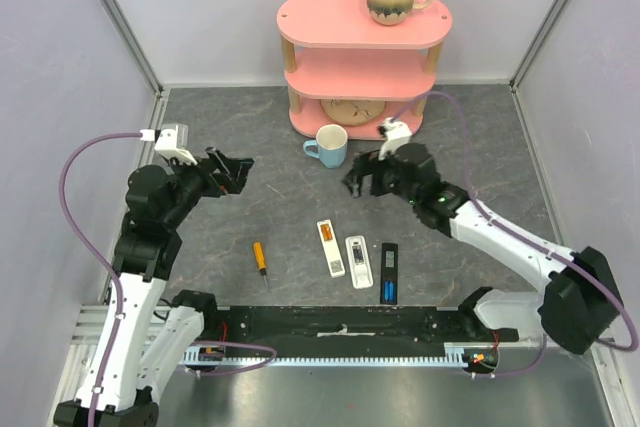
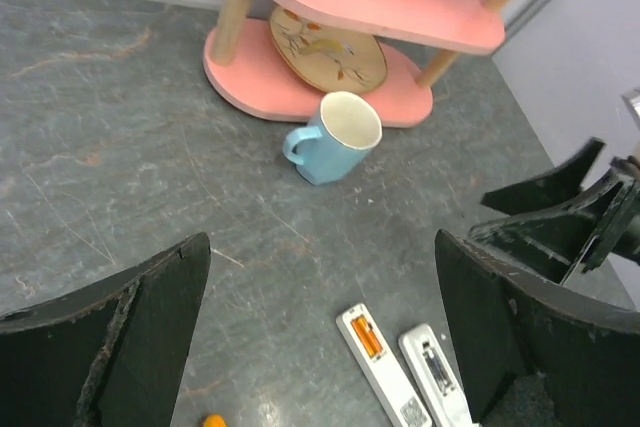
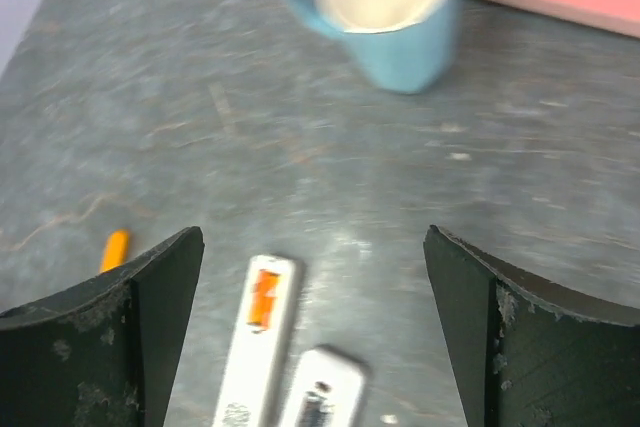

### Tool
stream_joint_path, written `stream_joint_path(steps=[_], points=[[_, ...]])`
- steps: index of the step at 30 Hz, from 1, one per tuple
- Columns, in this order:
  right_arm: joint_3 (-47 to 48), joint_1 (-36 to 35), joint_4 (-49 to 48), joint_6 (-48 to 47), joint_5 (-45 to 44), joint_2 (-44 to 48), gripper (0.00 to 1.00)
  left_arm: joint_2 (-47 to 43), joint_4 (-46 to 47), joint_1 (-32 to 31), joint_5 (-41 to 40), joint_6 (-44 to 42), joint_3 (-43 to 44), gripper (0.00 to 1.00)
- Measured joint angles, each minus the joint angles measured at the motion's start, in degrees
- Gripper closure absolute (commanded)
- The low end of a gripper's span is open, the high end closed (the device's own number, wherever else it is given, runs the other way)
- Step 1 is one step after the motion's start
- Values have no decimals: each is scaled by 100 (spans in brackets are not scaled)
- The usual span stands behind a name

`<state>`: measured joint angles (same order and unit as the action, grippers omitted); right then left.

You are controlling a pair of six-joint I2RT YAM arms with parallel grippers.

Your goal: Unload the batteries from the remote control

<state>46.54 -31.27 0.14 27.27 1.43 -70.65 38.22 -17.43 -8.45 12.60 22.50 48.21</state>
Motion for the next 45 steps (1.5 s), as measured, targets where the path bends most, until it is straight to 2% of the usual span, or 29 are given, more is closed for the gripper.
stream_joint_path(steps=[4,10,15,20,26,29,30,32,34,35,41,45], points=[[509,-1436,61,149,-514,-529,2,-157,-533,0,323,-68,291,1],[1676,-3182,144,254,-1290,-2452,2,-442,-957,0,490,-79,1248,1],[2402,-4015,313,310,-1486,-3692,10,-560,-1456,0,153,-94,2411,1],[2962,-4177,535,345,-1637,-4360,23,-623,-1633,-2,57,-131,3106,1],[3279,-4168,592,435,-1792,-4798,35,-688,-1836,-2,46,-155,3084,1],[3364,-4168,590,444,-1823,-5012,45,-704,-1902,-2,61,-157,2953,1],[3421,-4170,581,470,-1840,-5051,57,-713,-1912,-2,72,-157,2896,1],[3495,-4172,560,461,-1847,-5117,70,-728,-1976,-2,103,-164,2800,1],[3565,-4170,518,479,-1867,-5193,96,-748,-2028,-2,111,-188,2736,1],[3585,-4170,505,446,-1867,-5213,100,-761,-2041,-2,116,-201,2712,1],[3412,-4127,317,518,-1869,-5125,100,-796,-2129,-2,315,-267,2559,1],[2391,-3891,155,621,-1685,-4360,100,-785,-2194,-2,612,-284,2236,1]])
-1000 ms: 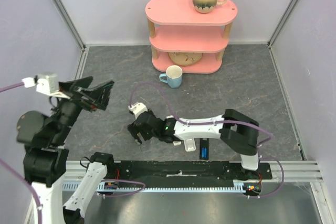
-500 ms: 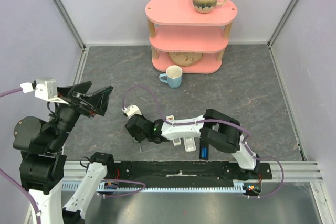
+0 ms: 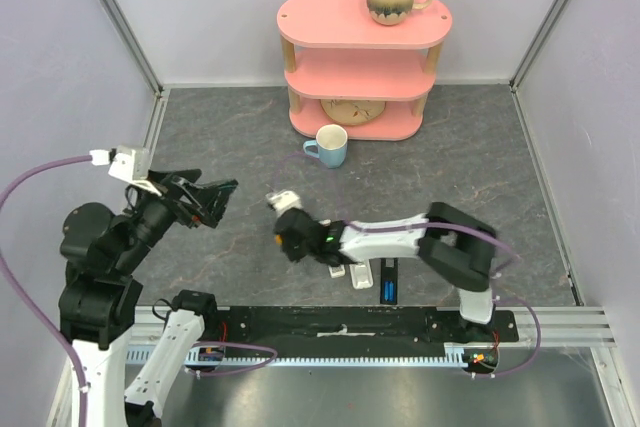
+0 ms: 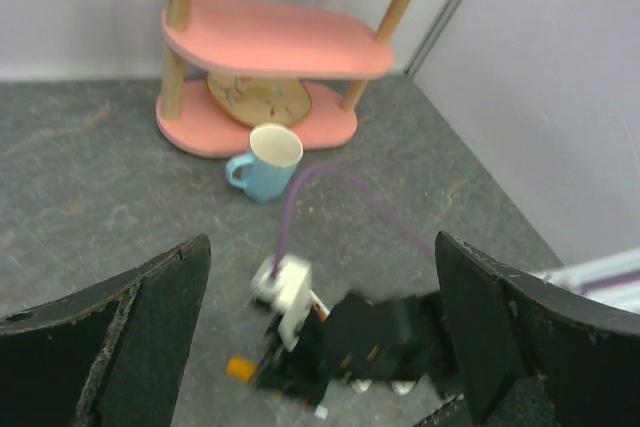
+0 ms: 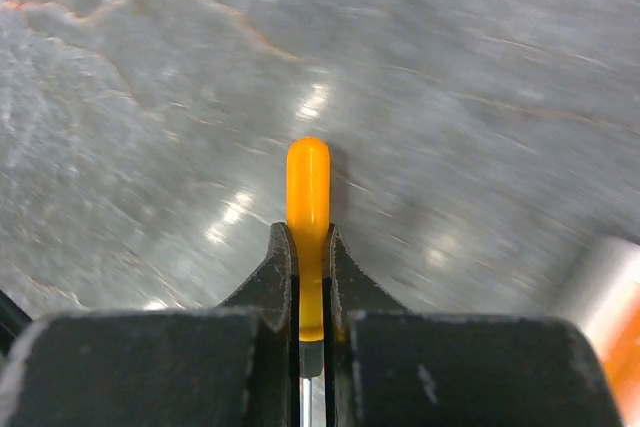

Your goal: Unload the batteries from the remote control

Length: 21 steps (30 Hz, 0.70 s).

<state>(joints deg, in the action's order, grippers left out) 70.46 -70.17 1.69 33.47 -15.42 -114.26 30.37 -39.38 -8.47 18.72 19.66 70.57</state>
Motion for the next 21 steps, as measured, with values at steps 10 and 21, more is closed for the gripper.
stream_joint_path(steps=[10,21], points=[[-2929,1690,-1340,457,262,4566,100,186,723,0,1593,238,-1908,1],[-3709,1709,-2114,1014,245,5993,100,1344,3348,-1281,2662,1303,-3163,1]])
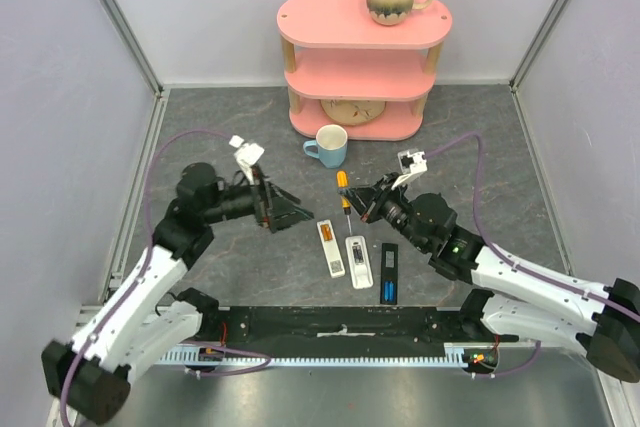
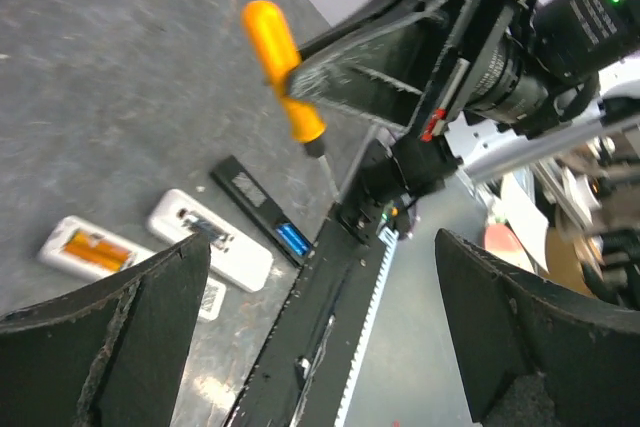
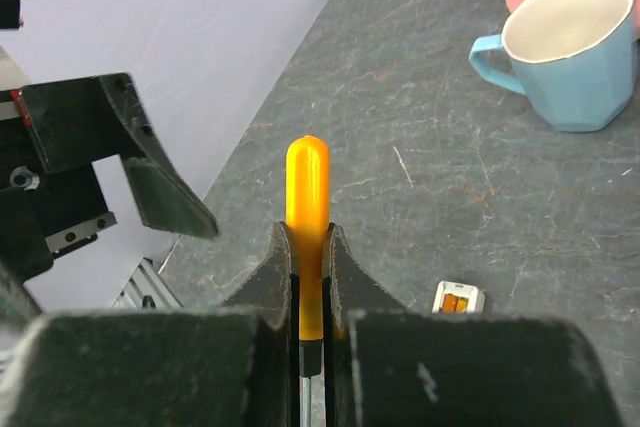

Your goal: Unload the batteries from the remote control

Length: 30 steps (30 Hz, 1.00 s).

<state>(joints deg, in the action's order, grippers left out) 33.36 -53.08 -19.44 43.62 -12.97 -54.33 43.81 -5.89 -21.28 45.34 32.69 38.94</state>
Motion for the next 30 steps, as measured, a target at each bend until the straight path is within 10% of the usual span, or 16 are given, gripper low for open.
stream_joint_path(steps=[9,15,18,19,23,30], points=[[-26,28,-407,223,238,-328,100,1864,1082,-1351,-286,-15,304,4],[-26,85,-503,365,249,-339,100,2387,1832,-1478,-365,20,299,25],[-26,85,-516,487,210,-396,100,2618,2166,-1537,-350,79,302,47],[-26,85,-516,529,190,-415,100,2699,2247,-1554,-334,87,302,69],[-44,109,-466,614,39,-450,99,2909,2444,-1604,-302,166,323,87],[92,216,-238,490,136,-442,33,2765,2212,-1613,-400,42,321,98]])
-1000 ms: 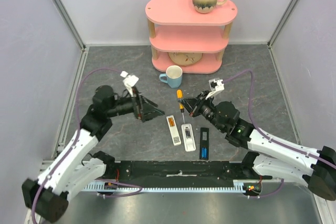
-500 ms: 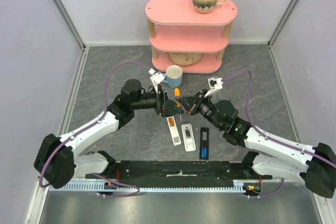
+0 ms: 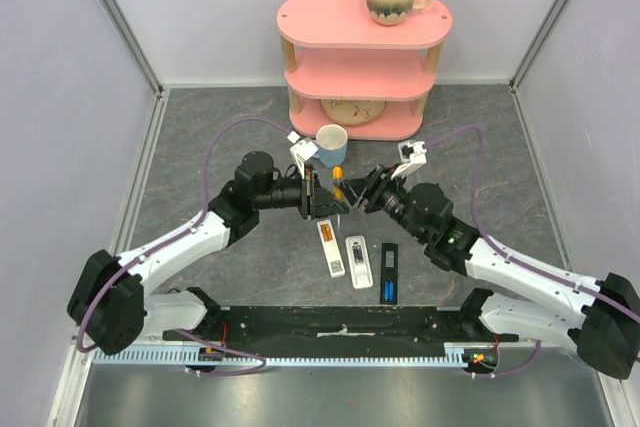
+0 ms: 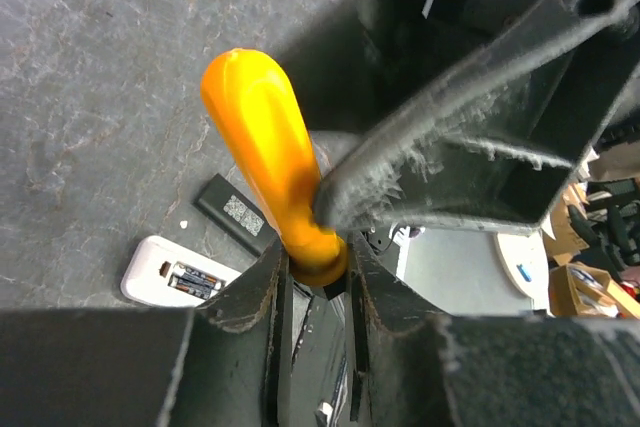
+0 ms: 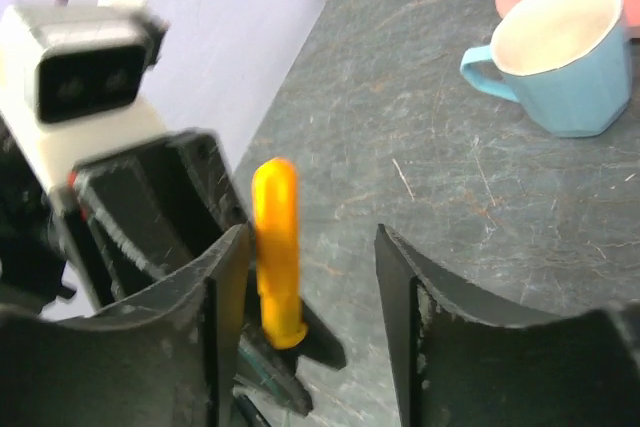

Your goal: Unload the batteries from the remote control

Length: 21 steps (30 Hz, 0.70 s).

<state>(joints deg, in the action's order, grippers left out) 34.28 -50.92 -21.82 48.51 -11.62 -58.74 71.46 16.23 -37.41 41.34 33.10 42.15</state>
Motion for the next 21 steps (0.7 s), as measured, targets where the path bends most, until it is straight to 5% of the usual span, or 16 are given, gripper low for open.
stream_joint_path(steps=[5,13,16,21], points=[[409,721,247,-173,831,-50,19,-407,-407,11,-72,-227,74,98],[542,1674,-833,116,3272,-614,20,-610,-772,11,398,-538,208,98],[535,1674,-1362,400,4076,-820,28,-636,-761,11,732,-568,210,98],[385,1663,-2304,857,4854,-828,56,-680,-623,9,1161,-564,227,98]])
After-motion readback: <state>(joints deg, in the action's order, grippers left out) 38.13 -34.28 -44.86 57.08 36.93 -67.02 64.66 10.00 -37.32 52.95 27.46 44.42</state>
